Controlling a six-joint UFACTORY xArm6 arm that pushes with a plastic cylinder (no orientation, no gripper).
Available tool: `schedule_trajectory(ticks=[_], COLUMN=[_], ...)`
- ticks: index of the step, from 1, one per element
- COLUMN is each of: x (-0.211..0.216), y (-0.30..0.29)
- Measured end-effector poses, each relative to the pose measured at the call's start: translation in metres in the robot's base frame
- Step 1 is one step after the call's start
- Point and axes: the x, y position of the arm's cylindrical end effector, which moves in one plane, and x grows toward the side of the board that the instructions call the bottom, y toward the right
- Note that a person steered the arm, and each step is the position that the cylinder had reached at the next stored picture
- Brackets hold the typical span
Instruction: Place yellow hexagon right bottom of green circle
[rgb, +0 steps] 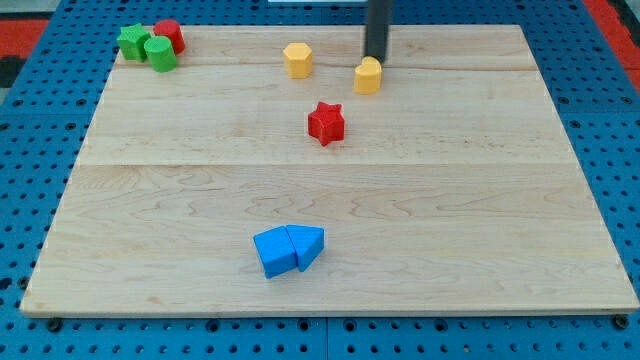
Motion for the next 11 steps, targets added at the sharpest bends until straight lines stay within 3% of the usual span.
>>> schedule_trajectory(ticks=[1, 3, 6, 8, 9, 11], x=[0.029, -0.031, -0.011, 0.026, 0.019, 0.051], y=[0.045, -0.098, -0.137, -0.151, -0.24, -0.279])
